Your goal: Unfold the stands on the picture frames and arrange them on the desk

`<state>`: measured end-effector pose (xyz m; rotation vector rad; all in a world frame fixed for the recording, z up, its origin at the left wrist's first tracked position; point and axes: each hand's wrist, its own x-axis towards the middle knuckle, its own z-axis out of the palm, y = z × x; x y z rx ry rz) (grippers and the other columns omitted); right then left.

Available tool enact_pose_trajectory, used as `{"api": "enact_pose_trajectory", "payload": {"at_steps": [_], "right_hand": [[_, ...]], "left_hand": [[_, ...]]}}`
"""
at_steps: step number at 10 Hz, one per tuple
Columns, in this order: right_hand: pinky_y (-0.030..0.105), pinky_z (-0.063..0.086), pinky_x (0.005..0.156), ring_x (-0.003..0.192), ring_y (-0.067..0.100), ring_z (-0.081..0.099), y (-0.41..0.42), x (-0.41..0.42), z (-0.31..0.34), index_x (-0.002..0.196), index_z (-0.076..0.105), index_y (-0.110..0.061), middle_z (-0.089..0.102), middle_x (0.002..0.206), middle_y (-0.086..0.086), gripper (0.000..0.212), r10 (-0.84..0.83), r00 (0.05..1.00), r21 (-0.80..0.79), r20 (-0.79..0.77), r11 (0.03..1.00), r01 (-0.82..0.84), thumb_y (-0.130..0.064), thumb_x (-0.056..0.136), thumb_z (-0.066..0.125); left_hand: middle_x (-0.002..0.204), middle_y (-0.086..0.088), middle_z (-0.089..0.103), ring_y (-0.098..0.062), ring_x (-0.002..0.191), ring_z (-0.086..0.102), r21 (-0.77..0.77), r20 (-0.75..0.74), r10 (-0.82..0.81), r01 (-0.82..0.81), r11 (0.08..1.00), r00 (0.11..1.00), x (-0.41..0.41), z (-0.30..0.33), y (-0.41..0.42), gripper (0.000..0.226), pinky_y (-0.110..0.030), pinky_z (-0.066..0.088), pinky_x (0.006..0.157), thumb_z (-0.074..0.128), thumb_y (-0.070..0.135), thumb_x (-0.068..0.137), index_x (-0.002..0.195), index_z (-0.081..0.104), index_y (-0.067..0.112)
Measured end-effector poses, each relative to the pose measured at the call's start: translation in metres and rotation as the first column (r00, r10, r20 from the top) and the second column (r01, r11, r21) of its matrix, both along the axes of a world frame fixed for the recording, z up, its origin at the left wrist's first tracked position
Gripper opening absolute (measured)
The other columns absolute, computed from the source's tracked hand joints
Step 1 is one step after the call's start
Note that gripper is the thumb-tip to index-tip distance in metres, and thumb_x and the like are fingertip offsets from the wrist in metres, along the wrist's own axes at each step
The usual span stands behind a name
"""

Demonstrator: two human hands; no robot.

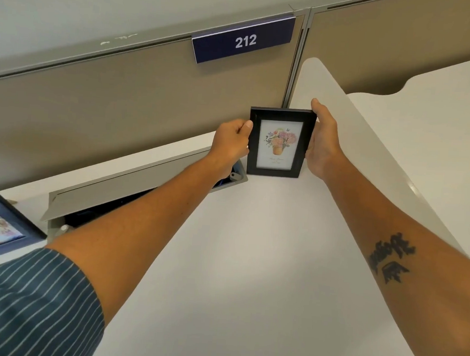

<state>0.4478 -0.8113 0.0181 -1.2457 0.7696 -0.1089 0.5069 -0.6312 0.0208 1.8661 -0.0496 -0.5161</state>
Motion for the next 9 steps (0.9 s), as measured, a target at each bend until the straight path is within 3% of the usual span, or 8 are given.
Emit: {"api": "enact_pose_trajectory", "payload": {"at_steps": [1, 2, 3, 4, 5, 6, 7, 9], "right_hand": [[0.05, 0.047, 0.106, 0.116, 0.02, 0.074, 0.001, -0.001, 0.001, 0.13, 0.07, -0.028, 0.083, 0.117, -0.002, 0.068, 0.008, 1.0, -0.057, -0.02, 0.998, -0.01, -0.08, 0.1, 0.039], [0.053, 0.041, 0.115, 0.122, 0.018, 0.068, 0.002, -0.008, 0.003, 0.132, 0.068, -0.034, 0.079, 0.124, -0.006, 0.069, 0.018, 1.0, -0.144, -0.022, 0.989, -0.021, -0.084, 0.1, 0.033], [0.045, 0.041, 0.114, 0.114, 0.006, 0.064, 0.007, -0.022, 0.003, 0.128, 0.065, -0.043, 0.072, 0.119, -0.018, 0.051, 0.032, 0.999, -0.253, 0.014, 0.967, -0.028, -0.078, 0.103, 0.036], [0.039, 0.051, 0.11, 0.122, 0.011, 0.067, 0.014, -0.048, -0.01, 0.135, 0.061, -0.036, 0.071, 0.13, -0.009, 0.05, 0.149, 0.989, -0.492, -0.012, 0.86, -0.135, -0.069, 0.106, 0.037], [0.052, 0.044, 0.123, 0.15, 0.032, 0.05, 0.018, -0.073, -0.022, 0.161, 0.043, -0.017, 0.053, 0.163, 0.011, 0.065, 0.148, 0.976, -0.751, -0.158, 0.625, -0.216, -0.059, 0.111, 0.042], [0.055, 0.032, 0.129, 0.16, 0.036, 0.037, 0.03, -0.112, -0.031, 0.167, 0.033, -0.014, 0.039, 0.173, 0.014, 0.075, 0.167, 0.959, -0.922, -0.229, 0.279, -0.269, -0.059, 0.108, 0.042], [0.058, 0.018, 0.135, 0.168, 0.033, 0.017, 0.051, -0.151, -0.034, 0.171, 0.022, -0.011, 0.019, 0.181, 0.011, 0.079, 0.21, 0.937, -0.954, -0.278, 0.054, -0.295, -0.055, 0.107, 0.038], [0.06, 0.017, 0.135, 0.17, 0.027, 0.005, 0.113, -0.212, -0.02, 0.172, 0.019, -0.006, 0.009, 0.183, 0.011, 0.079, 0.361, 0.892, -0.963, -0.27, -0.12, -0.243, -0.051, 0.109, 0.037]], "left_hand": [[0.131, -0.018, 0.069, -0.035, 0.123, 0.066, 0.011, 0.005, -0.001, 0.001, 1.0, 1.0, -0.002, 0.005, -0.001, 0.037, -0.05, 0.057, 0.105, 0.046, 0.031, 0.113, 0.132, 0.065, 0.006], [0.155, -0.012, 0.055, -0.029, 0.141, 0.053, 0.081, 0.066, -0.016, 0.011, 0.997, 0.998, -0.012, 0.011, 0.0, 0.052, -0.046, 0.046, 0.117, 0.043, 0.038, 0.112, 0.157, 0.044, 0.013], [0.167, -0.01, 0.042, -0.028, 0.152, 0.042, 0.13, 0.125, -0.057, 0.041, 0.991, 0.991, -0.023, 0.017, 0.008, 0.061, -0.043, 0.038, 0.121, 0.039, 0.043, 0.112, 0.165, 0.028, 0.014], [0.178, -0.007, 0.008, -0.027, 0.163, 0.013, 0.225, 0.231, -0.162, 0.109, 0.968, 0.959, -0.036, 0.019, 0.028, 0.069, -0.045, 0.019, 0.131, 0.034, 0.044, 0.113, 0.169, 0.008, 0.013], [0.177, -0.008, -0.014, -0.026, 0.164, -0.011, 0.327, 0.345, -0.248, 0.131, 0.936, 0.905, -0.046, 0.018, 0.048, 0.074, -0.052, -0.001, 0.132, 0.033, 0.045, 0.113, 0.168, -0.001, 0.011], [0.176, -0.01, -0.02, -0.027, 0.162, -0.021, 0.454, 0.487, -0.328, 0.087, 0.887, 0.81, -0.067, 0.016, 0.08, 0.08, -0.056, -0.007, 0.13, 0.037, 0.047, 0.111, 0.167, -0.005, 0.009], [0.174, -0.007, -0.028, -0.025, 0.16, -0.026, 0.508, 0.557, -0.354, 0.029, 0.861, 0.751, -0.103, 0.014, 0.123, 0.087, -0.055, -0.01, 0.13, 0.036, 0.053, 0.108, 0.166, -0.014, 0.011], [0.172, -0.002, -0.033, -0.023, 0.16, -0.028, 0.521, 0.59, -0.305, -0.063, 0.851, 0.748, -0.165, 0.019, 0.213, 0.086, -0.053, -0.007, 0.13, 0.028, 0.057, 0.108, 0.165, -0.018, 0.013]]}}
